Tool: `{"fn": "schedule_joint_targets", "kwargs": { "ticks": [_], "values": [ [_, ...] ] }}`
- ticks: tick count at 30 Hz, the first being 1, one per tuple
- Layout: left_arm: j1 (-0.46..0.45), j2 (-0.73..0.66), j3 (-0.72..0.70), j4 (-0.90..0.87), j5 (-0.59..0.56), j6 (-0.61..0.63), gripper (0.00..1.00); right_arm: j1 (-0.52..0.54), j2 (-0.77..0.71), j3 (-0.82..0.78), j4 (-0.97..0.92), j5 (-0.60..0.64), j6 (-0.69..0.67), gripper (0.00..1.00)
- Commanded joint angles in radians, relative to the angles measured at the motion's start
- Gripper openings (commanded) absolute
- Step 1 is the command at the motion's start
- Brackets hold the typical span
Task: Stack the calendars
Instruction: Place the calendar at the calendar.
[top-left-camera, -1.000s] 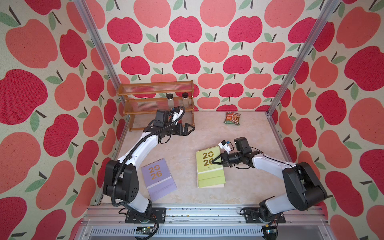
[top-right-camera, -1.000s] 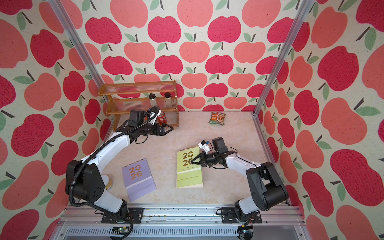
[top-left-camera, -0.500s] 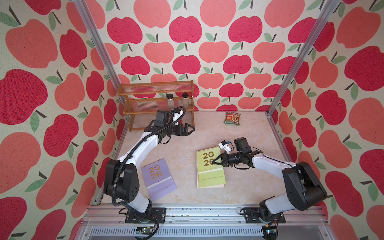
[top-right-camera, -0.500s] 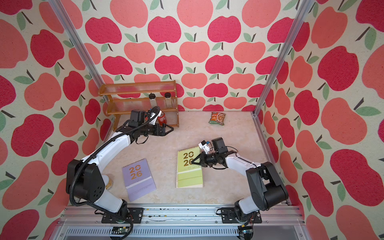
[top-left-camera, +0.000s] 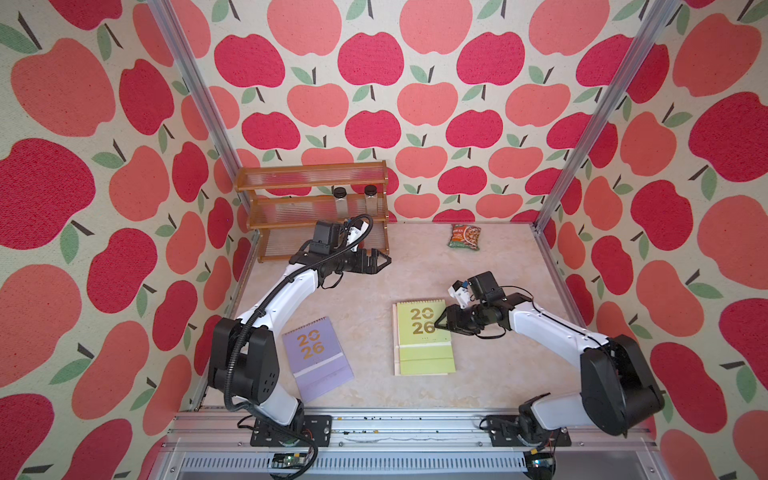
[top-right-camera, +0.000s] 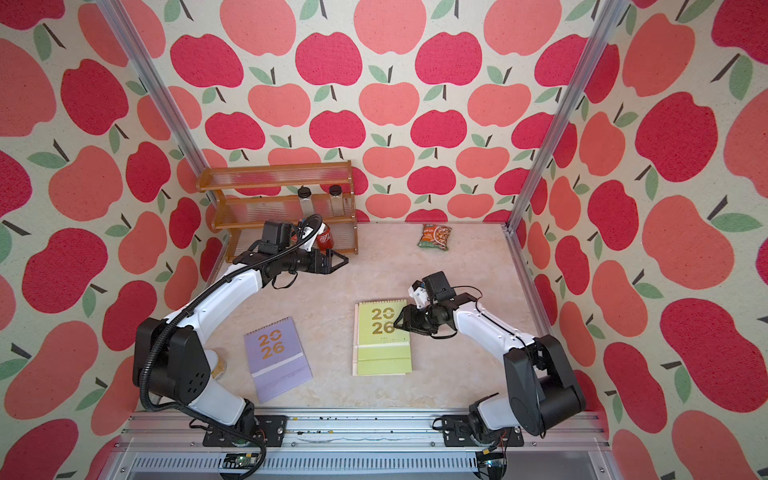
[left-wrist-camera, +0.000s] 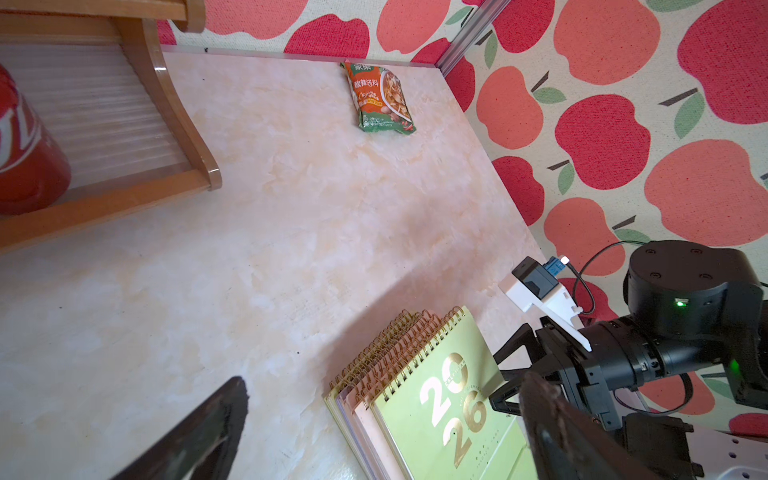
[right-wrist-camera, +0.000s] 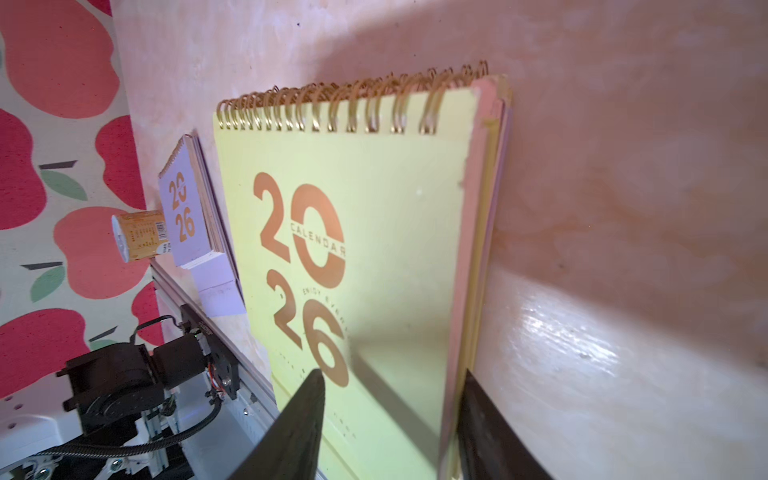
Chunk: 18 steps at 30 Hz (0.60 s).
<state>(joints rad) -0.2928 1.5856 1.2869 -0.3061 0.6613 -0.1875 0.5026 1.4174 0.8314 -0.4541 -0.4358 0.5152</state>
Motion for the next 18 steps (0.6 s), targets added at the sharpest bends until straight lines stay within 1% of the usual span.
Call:
{"fn": "schedule_joint_targets", "kwargs": {
  "ticks": [1, 5, 18],
  "values": [
    [-0.003, 0.013, 0.004, -0.022, 0.004, 0.021, 1.0, 0.027, -0.023, 0.054, -0.123, 0.12, -0.042, 0.53],
    [-0.004, 0.012, 0.003, -0.022, 0.005, 0.022, 1.0, 0.05, -0.007, 0.074, -0.135, 0.156, -0.044, 0.53],
    [-0.005, 0.019, -0.008, -0.037, 0.004, 0.02, 1.0, 0.094, 0.03, 0.103, -0.115, 0.163, -0.035, 0.49]
  ]
}}
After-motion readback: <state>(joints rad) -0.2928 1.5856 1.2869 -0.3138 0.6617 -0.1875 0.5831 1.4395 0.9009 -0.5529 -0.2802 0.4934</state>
